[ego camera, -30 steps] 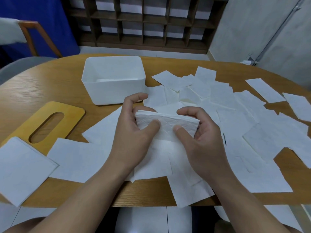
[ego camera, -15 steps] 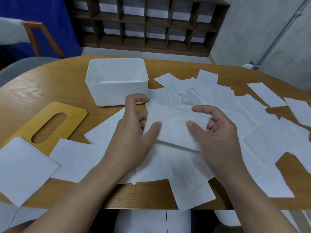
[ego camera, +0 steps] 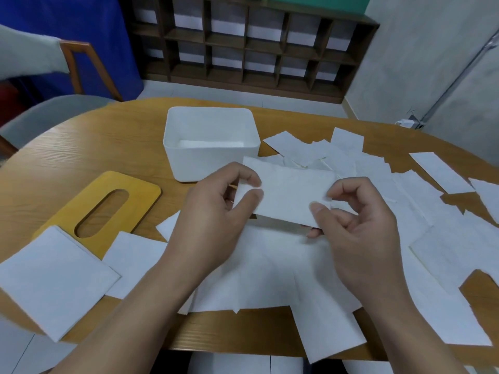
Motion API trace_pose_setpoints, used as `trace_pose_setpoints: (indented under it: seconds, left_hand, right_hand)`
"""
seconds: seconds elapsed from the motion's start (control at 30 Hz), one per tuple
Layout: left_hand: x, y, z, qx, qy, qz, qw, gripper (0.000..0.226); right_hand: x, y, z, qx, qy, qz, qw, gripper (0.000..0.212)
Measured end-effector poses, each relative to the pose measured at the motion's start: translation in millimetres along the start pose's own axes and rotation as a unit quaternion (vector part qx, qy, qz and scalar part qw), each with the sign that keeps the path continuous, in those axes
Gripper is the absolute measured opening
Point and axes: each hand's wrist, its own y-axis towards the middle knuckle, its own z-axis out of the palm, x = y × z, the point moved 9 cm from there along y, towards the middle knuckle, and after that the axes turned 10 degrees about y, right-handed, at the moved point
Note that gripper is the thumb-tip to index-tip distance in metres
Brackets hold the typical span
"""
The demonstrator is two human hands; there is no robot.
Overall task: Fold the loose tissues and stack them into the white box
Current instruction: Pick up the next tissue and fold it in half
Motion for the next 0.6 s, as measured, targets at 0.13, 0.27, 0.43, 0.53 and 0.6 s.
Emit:
trace_pose_setpoints:
  seconds: [0.13, 0.27, 0.43, 0.53, 0.6]
  left_hand:
    - [-2, 10, -22, -0.049, 0.013, 0.01, 0.999, 0.01]
    - [3, 34, -55, -0.104, 0.064, 0.01, 0.993, 0.015]
    - [24, 77, -93, -0.133, 0.173, -0.029, 0.976, 0.019]
    - [44, 93, -102, -0.142, 0.208, -0.05, 0.966, 0.016]
    - [54, 97, -100, -0.139, 0.231, -0.069, 0.961, 0.018]
  right_hand:
    - [18, 15, 20, 0.007, -0.027, -0.047, 0.998, 0.011]
    - [43, 45, 55, 0.05, -0.085, -0.104, 0.99, 0.016]
    - [73, 102, 104, 0.09, -0.19, -0.157, 0.965, 0.014]
    - [69, 130, 139, 0.131, -0.281, -0.162, 0.937, 0.009]
    - [62, 142, 160, 0.166, -0.326, -0.167, 0.916, 0.005]
